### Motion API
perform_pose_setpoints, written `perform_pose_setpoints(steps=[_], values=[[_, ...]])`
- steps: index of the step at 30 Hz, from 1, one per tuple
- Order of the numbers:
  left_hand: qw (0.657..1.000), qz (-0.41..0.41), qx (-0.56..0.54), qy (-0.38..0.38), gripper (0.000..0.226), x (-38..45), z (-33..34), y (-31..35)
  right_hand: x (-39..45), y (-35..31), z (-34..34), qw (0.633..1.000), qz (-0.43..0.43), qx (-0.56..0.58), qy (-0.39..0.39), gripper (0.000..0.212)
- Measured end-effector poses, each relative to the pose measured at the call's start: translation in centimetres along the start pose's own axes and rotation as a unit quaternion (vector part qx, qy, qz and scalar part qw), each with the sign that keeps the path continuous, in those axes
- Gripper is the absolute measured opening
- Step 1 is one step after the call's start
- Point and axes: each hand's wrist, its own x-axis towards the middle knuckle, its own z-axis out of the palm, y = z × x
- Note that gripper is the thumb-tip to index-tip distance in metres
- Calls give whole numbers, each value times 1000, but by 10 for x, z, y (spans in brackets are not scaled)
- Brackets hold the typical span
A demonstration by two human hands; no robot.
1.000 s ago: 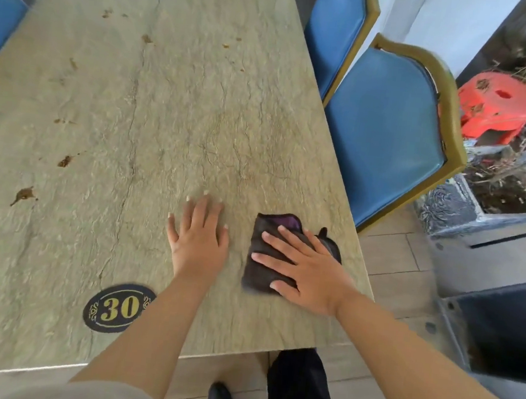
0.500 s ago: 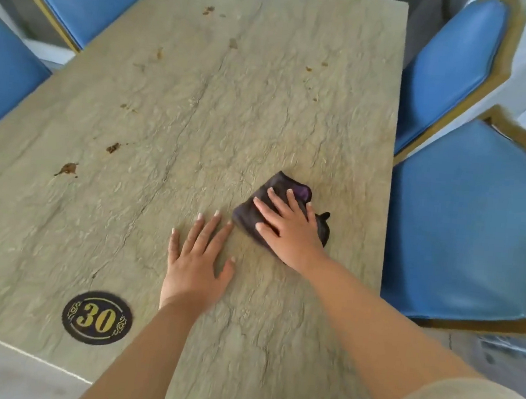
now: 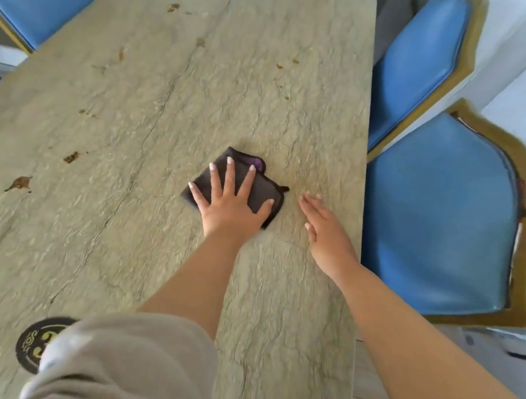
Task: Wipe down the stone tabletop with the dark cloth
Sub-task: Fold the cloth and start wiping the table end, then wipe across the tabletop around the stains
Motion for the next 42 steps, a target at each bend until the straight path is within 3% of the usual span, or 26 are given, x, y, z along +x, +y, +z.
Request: perform_pose_setpoints(steps=[5,12,15,23,25,28,31,33,36,39,42], values=[[998,-39,-11,-36,72,3,-8,5,2,3,-8,999,-3,17,-27,56],[997,78,-2,-11,71,-177,29,57,3,8,-21,996,-28,42,-70,56],[998,64,19,-16,72,-221,36,66,-10,8,-24,996,-39,28,-79,54],[975,-215,-46,-23,71,-151,23,94,-47,31,-45,988,-78,-6,-136,61],[982,-187,-32,-23,69,-167,27,119,-39,32,-53,988,-66,-13,-138,59],[996,-84,2,-10,69,-210,42,152,-21,28,-60,990,-64,-41,-115,53],[999,-39,11,-7,64,-212,43,145,-1,22,-66,989,-57,-81,-110,54],[997,-77,9,-13,63,-189,38,128,17,18,-71,982,-53,-127,-127,56],[981,-196,-3,-4,66,-136,26,105,52,15,-78,965,-69,-190,-165,62],[955,-293,-48,-11,67,-75,11,100,89,19,-89,954,-60,-196,-217,66],[960,-276,-55,-8,66,-42,7,133,117,19,-98,963,-42,-175,-201,55]])
